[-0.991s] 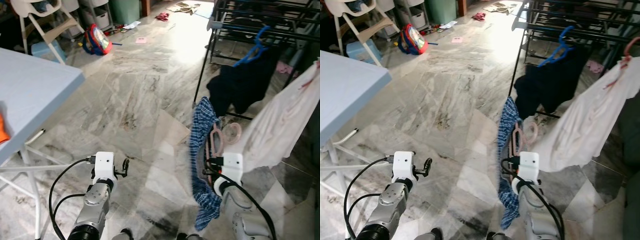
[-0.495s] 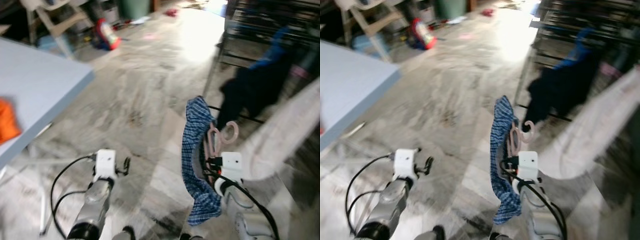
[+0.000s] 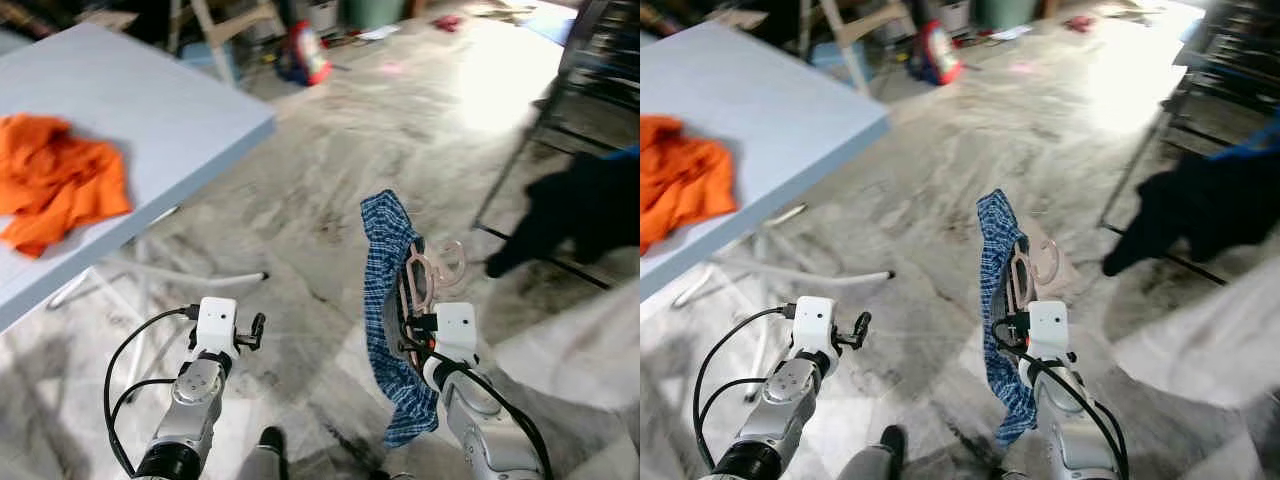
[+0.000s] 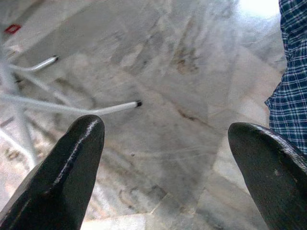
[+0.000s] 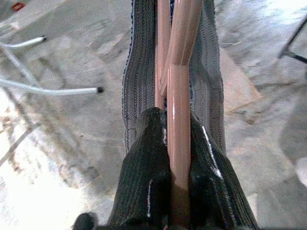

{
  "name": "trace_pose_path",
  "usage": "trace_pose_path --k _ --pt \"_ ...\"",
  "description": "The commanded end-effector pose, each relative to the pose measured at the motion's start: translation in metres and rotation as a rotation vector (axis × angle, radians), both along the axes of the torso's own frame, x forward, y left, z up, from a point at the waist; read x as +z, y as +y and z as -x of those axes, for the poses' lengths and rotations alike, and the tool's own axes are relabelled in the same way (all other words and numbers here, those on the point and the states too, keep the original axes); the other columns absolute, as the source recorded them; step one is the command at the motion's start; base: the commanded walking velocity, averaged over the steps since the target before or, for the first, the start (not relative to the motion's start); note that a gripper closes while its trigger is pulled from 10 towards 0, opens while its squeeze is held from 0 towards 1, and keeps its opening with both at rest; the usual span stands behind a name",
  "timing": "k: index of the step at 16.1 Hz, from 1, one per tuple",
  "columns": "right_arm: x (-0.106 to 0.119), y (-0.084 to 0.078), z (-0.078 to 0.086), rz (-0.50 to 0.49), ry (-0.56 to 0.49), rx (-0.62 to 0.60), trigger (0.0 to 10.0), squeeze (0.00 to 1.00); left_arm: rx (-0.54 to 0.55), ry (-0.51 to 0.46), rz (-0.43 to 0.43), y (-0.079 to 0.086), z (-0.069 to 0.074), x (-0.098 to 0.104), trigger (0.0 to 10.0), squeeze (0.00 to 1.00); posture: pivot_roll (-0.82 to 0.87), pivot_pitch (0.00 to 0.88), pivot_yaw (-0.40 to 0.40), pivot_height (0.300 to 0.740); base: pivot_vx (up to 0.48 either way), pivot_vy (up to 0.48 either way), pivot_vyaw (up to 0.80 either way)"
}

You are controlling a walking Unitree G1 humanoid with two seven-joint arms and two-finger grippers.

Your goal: Hang hanger

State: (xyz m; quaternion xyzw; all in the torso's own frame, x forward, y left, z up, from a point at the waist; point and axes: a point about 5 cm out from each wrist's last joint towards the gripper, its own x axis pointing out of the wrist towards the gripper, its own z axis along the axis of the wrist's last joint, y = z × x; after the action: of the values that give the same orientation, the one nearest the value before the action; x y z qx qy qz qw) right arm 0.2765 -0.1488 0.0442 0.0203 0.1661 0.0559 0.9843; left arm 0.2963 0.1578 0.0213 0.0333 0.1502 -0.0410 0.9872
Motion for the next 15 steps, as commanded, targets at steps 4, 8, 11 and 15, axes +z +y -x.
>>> trace_pose_path --k 4,8,11,15 --pt "0.0049 0.0043 0.0006 -0.018 -0.026 0.022 10.0 0.00 -0.021 0.027 -0.012 -0.0031 0.0033 -0.0051 10.0 0.00 0.02 0.197 0.040 0.740 0.000 0.000 0.80" --pt "0.0028 0.0079 0.0037 -0.026 -0.021 0.035 10.0 0.00 -0.015 0.032 -0.034 -0.0024 0.0038 -0.0062 10.0 0.00 0.02 0.204 0.041 0.740 0.000 0.000 0.80" --pt "0.0028 0.0087 0.0034 -0.030 -0.019 0.042 10.0 0.00 -0.014 0.033 -0.040 -0.0030 0.0045 -0.0066 10.0 0.00 0.02 0.209 0.041 0.740 0.000 0.000 0.80" --pt "0.0009 0.0094 0.0043 -0.035 -0.011 0.047 10.0 0.00 -0.001 0.045 -0.029 -0.0035 0.0067 -0.0092 10.0 0.00 0.02 0.209 0.038 0.740 0.000 0.000 0.80"
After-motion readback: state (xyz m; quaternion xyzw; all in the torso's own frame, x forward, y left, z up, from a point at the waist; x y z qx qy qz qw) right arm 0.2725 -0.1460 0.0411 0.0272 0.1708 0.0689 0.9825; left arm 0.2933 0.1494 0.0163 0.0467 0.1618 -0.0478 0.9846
